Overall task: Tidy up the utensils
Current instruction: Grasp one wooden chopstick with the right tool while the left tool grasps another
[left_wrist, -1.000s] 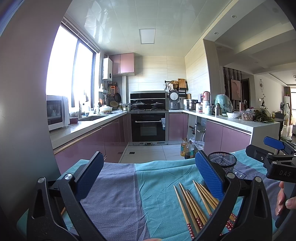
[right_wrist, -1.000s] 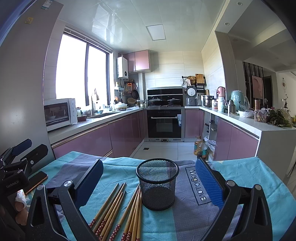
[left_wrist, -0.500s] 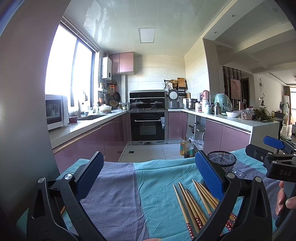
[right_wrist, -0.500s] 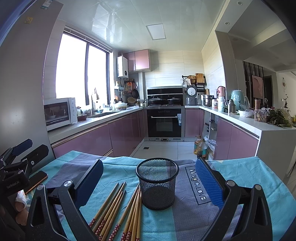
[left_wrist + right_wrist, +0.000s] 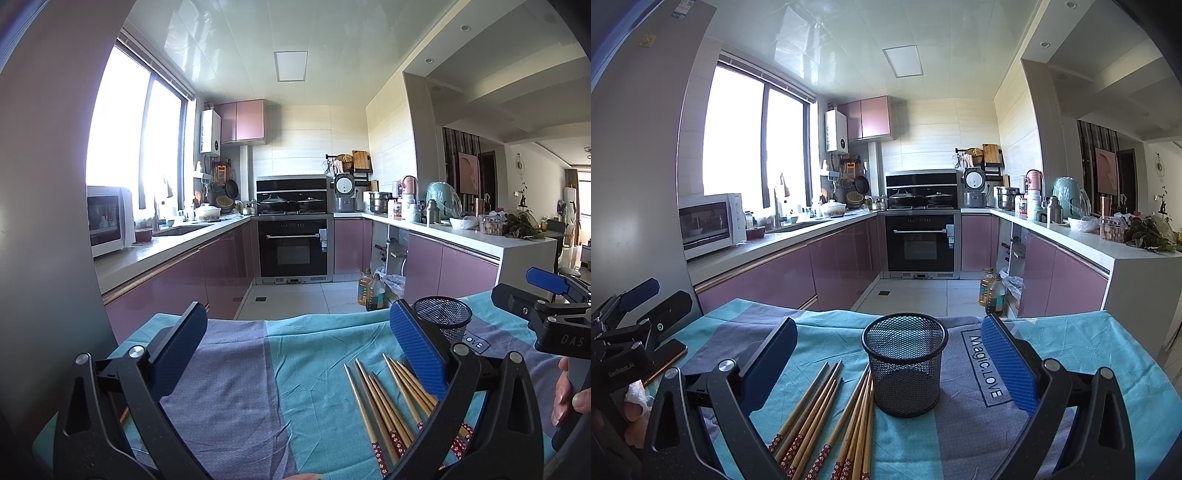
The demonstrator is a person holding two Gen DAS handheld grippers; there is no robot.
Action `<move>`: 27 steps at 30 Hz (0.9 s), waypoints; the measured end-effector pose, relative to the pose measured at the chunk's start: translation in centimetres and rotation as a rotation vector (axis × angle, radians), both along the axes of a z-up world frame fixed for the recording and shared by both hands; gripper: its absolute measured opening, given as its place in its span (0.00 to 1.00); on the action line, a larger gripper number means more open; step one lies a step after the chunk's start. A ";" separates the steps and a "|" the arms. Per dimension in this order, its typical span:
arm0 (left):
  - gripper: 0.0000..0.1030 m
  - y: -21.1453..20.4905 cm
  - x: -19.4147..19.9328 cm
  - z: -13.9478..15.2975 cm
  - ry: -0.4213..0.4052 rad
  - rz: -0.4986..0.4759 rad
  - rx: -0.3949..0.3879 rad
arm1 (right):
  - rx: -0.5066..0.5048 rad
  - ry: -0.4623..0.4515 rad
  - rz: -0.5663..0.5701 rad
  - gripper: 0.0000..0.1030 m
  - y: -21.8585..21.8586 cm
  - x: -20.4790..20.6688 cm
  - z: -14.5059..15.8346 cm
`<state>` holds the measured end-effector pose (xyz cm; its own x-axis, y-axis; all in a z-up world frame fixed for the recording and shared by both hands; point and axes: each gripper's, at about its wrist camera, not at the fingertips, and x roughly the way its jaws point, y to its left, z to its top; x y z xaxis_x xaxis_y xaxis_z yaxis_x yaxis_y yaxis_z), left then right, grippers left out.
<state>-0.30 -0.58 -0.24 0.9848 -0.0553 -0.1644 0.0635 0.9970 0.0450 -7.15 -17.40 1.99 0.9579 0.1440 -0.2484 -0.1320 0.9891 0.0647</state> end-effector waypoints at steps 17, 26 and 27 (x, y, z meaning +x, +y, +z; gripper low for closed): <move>0.94 -1.5 4.7 -3.9 0.276 -0.134 0.077 | -0.102 0.374 0.113 0.77 1.2 3.5 -5.7; 0.73 -3.6 8.2 -8.3 0.458 -0.222 0.148 | -0.091 0.540 0.153 0.47 1.2 5.4 -8.5; 0.71 -3.8 8.5 -8.6 0.471 -0.224 0.152 | -0.092 0.551 0.156 0.45 1.4 5.5 -8.7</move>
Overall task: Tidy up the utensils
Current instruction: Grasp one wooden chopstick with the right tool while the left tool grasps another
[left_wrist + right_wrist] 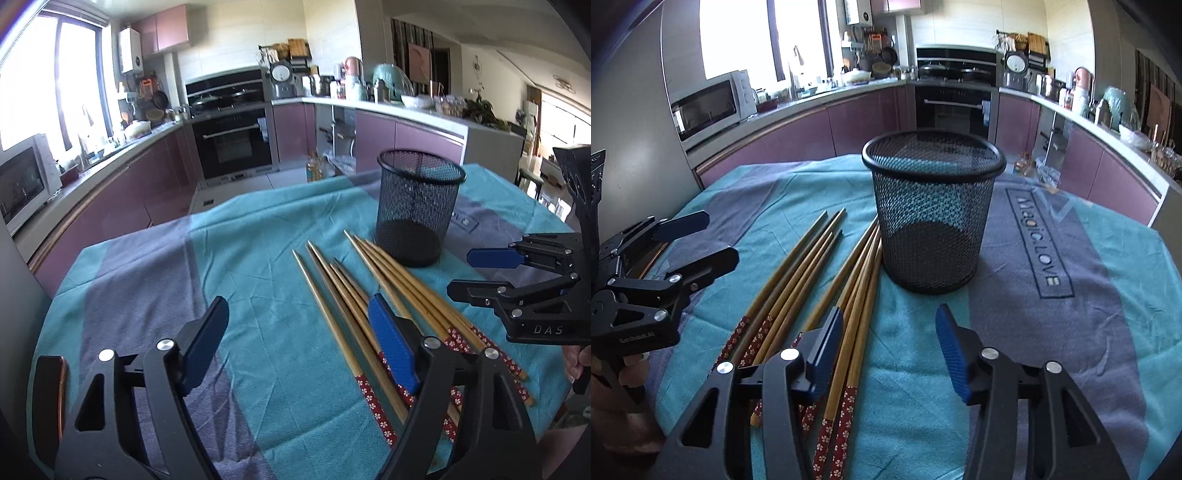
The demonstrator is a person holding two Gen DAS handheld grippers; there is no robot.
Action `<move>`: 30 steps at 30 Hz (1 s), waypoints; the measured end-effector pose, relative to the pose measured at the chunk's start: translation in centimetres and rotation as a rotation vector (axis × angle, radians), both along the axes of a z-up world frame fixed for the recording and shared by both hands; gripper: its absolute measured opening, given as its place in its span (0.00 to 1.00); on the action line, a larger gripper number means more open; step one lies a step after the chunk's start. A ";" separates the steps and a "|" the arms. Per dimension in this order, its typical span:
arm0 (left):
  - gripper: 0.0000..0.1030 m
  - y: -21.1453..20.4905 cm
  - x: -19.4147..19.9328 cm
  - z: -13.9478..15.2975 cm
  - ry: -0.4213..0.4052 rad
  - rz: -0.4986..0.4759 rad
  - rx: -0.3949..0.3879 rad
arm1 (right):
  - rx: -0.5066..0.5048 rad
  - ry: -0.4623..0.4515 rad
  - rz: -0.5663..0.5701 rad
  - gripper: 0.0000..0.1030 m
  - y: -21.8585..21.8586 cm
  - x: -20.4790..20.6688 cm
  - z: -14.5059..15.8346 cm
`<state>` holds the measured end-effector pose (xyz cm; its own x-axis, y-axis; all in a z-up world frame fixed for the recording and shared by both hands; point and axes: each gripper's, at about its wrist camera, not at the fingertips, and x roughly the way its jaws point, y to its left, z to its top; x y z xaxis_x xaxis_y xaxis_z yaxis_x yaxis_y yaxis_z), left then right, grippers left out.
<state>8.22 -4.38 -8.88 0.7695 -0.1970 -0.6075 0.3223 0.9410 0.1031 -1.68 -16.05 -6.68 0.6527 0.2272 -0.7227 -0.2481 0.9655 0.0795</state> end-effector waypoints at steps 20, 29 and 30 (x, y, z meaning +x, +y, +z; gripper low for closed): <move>0.38 -1.5 3.6 -3.0 0.197 -0.062 -0.001 | -0.006 0.081 0.021 0.30 0.4 2.1 -1.4; 0.23 -2.1 5.5 -3.9 0.261 -0.068 -0.024 | -0.041 0.086 0.046 0.29 1.5 3.6 -1.5; 0.21 -2.2 5.6 -3.9 0.262 -0.068 -0.023 | -0.044 0.087 0.047 0.29 1.6 3.7 -1.5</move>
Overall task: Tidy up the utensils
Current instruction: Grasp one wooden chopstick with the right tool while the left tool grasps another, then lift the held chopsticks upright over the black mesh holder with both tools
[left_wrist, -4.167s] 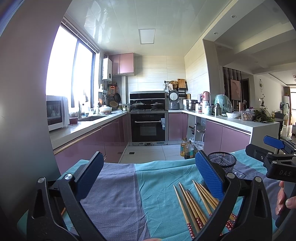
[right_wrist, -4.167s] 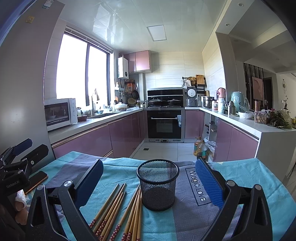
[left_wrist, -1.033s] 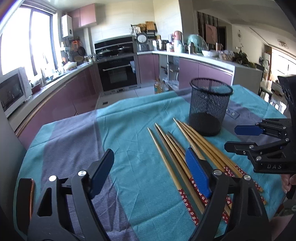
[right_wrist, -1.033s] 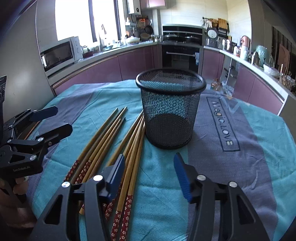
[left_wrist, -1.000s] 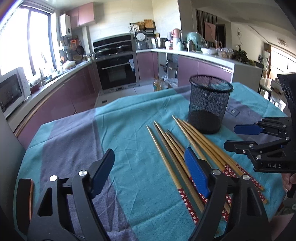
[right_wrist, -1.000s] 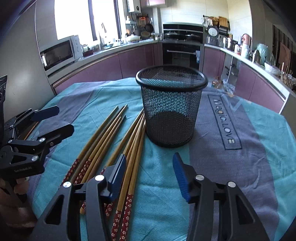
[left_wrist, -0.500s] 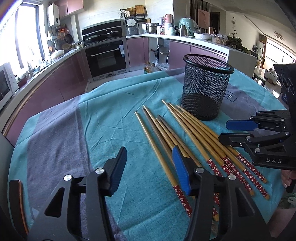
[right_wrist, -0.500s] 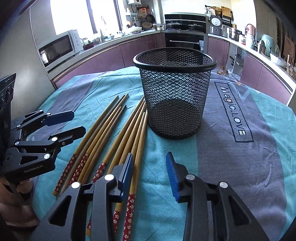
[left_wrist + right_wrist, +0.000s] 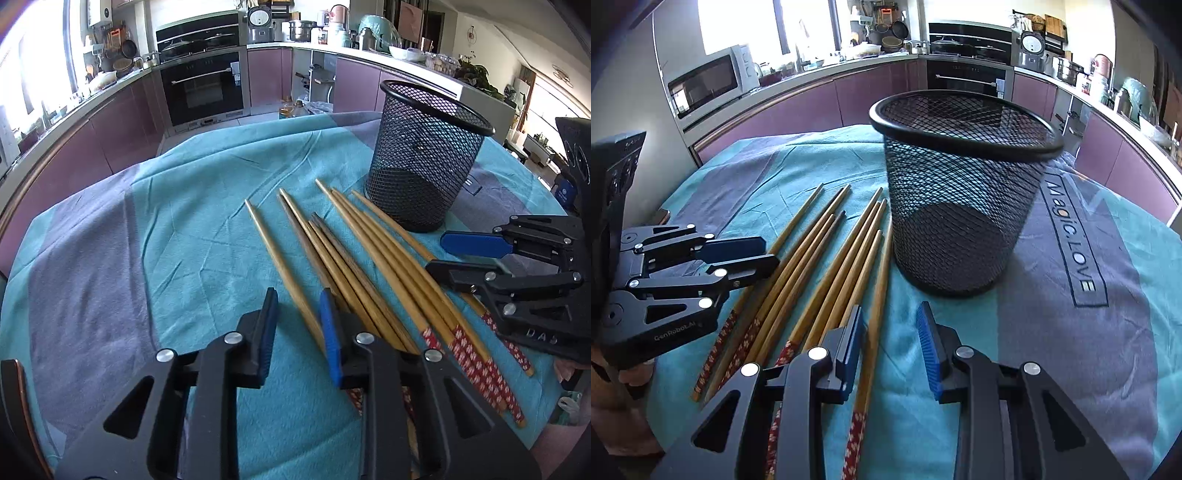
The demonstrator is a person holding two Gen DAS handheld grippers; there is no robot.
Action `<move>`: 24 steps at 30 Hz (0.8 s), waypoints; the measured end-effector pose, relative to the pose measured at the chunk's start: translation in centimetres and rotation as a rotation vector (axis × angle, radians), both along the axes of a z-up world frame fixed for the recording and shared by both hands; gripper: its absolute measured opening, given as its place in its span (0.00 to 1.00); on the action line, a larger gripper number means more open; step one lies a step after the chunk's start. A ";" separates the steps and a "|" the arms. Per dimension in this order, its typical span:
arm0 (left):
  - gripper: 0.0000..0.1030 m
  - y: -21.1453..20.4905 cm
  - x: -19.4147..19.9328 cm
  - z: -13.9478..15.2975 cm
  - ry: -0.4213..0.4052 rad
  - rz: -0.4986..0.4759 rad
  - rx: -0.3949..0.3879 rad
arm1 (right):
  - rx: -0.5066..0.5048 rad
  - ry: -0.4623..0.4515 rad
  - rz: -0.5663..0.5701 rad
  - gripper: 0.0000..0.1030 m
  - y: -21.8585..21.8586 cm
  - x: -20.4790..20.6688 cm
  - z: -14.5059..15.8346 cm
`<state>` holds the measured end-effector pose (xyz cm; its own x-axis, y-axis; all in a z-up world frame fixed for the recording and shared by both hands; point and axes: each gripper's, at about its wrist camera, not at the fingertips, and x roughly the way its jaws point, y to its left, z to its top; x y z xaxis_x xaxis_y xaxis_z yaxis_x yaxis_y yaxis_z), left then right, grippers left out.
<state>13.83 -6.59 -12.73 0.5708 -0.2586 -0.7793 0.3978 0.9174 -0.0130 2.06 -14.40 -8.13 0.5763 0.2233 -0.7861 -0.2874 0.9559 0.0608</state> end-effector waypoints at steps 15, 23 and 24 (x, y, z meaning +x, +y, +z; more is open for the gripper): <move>0.08 0.7 0.0 0.7 0.019 0.044 -0.072 | 0.110 0.012 0.011 0.05 -0.7 -0.4 0.6; 0.08 2.1 -1.7 3.8 -0.027 0.018 -0.138 | 0.165 -0.073 0.044 0.05 -1.7 -2.5 3.8; 0.08 2.2 -2.0 4.2 -0.036 0.012 -0.145 | 0.177 -0.089 0.049 0.05 -1.8 -2.8 4.4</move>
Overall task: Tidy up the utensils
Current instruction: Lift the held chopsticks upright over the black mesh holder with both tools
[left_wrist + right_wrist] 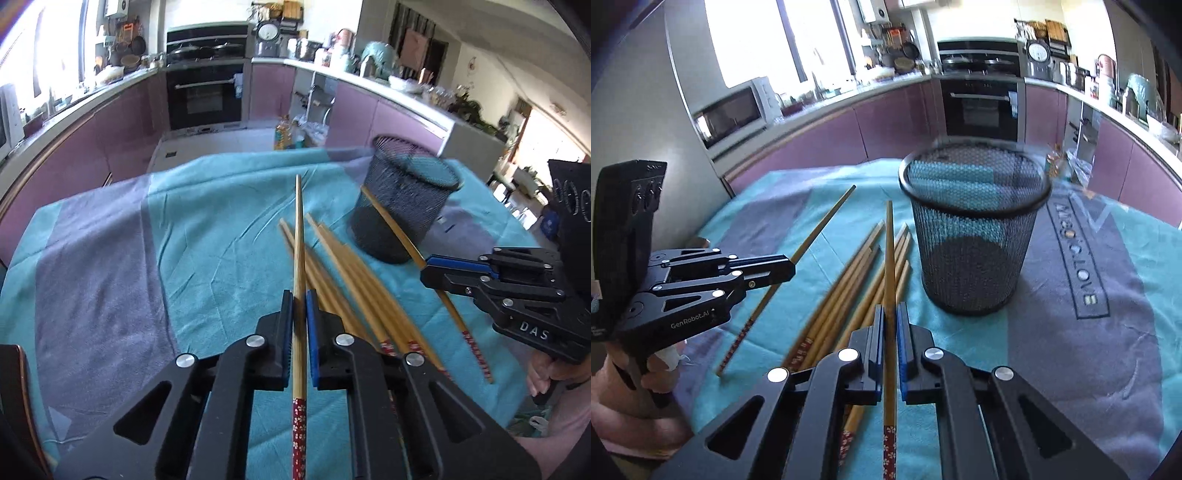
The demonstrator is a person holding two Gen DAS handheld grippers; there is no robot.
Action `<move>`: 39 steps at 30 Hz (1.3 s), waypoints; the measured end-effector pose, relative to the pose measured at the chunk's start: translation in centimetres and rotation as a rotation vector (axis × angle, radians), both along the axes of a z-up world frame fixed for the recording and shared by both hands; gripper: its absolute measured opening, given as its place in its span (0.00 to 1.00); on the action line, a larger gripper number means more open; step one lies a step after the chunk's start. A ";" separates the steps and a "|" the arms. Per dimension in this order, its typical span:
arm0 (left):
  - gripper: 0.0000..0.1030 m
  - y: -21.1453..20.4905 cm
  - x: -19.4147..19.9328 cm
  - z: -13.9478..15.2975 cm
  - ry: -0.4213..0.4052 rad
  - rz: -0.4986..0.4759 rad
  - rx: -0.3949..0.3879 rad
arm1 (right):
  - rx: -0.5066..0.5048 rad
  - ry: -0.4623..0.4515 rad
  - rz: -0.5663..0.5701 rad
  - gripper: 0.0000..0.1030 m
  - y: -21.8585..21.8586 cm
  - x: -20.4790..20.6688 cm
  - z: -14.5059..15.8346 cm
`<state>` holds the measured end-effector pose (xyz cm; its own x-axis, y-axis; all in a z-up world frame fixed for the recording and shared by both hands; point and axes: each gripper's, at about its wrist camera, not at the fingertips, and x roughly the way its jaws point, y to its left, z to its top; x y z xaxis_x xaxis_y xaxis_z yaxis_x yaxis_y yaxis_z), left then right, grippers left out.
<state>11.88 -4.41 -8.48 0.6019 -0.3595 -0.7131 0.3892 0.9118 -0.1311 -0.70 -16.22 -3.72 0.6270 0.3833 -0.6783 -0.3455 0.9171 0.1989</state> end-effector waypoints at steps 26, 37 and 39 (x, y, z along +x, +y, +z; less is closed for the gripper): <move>0.07 -0.4 -3.5 16.7 -0.291 -0.101 -0.224 | 0.120 -0.316 -0.025 0.05 -4.5 -0.3 11.8; 0.07 -5.2 -1.9 20.6 -0.348 -0.148 -0.224 | 0.060 -0.386 -0.075 0.05 -5.7 1.8 14.1; 0.07 -6.5 -1.7 20.0 -0.334 -0.158 -0.204 | 0.050 -0.380 -0.081 0.05 -5.7 2.4 13.7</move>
